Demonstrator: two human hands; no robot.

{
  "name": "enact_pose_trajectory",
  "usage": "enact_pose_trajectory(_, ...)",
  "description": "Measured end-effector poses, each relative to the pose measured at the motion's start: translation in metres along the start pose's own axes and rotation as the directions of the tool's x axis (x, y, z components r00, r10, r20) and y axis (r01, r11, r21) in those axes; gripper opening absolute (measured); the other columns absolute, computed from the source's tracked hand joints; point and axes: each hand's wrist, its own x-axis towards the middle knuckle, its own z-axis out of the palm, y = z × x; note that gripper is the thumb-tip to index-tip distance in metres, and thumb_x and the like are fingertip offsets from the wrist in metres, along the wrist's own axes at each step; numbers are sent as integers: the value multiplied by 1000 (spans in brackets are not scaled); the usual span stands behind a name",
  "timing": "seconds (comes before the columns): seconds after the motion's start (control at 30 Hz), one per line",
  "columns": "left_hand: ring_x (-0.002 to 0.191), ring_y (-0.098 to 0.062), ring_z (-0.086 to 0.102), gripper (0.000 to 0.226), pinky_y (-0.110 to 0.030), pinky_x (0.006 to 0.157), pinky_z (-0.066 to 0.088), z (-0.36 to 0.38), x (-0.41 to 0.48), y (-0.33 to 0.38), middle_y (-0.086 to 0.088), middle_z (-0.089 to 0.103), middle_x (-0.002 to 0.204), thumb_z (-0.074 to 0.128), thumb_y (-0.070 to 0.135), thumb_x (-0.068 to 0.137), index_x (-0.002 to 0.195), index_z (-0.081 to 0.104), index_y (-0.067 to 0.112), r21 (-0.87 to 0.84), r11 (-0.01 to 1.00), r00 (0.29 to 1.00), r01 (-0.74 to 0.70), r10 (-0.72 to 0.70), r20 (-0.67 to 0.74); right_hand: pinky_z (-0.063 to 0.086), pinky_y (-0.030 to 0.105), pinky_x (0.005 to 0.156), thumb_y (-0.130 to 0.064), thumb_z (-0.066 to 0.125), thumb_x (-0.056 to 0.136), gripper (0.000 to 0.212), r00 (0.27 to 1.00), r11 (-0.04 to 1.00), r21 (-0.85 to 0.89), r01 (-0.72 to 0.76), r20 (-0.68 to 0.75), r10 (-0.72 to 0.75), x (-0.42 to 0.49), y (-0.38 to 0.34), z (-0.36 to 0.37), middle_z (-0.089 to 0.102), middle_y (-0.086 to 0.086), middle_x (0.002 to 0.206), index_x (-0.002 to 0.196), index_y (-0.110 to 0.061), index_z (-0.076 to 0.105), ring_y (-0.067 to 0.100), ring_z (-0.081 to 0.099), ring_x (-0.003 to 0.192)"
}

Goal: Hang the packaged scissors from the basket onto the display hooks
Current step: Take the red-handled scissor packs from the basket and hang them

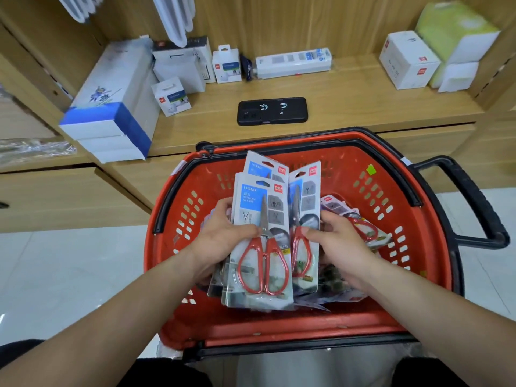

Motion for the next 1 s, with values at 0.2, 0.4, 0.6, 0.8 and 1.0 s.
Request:
enact_pose_trajectory(0.2,71,-25,78,65,-32,55,60,-16,-39,29,-12,80,100,79,6,81,138,51,17,-289,956,999,-47,40,-30,46,45,112,-4,53,103,27,997,992,105,75,28,-78,-40,-38,-8,78,0,113,117,-13,74,19,71,112)
enact_pose_trajectory(0.4,89,-28,79,68,-39,70,64,3,-79,35,-4,80,104,78,1,84,141,49,26,-321,926,978,-201,169,-123,42,43,116,-81,70,72,85,987,989,18,145,66,-146,-90,-40,6,63,-17,139,143,-35,54,5,59,129)
enact_pose_trajectory(0.6,95,-17,77,69,-25,68,61,17,-93,40,6,76,105,75,-1,86,135,47,38,-260,913,948,-313,283,-148,41,44,116,-59,95,58,111,981,980,27,195,2,-195,-102,-40,17,51,-17,151,152,-42,37,14,51,138)
enact_pose_trajectory(0.8,93,-17,78,59,-32,79,64,12,-84,53,2,80,106,87,7,78,127,59,24,-200,936,955,-290,269,-126,58,22,88,-19,93,72,62,956,957,35,287,-67,-284,-95,-47,22,74,-20,110,123,-32,61,-3,69,102)
enact_pose_trajectory(1.0,88,-25,79,52,-40,76,64,-11,-73,81,-1,81,102,86,4,79,123,63,21,-247,913,942,-324,286,-176,52,37,97,-18,91,73,47,942,950,13,313,-132,-309,-80,-71,8,78,-12,105,114,-30,71,8,72,105)
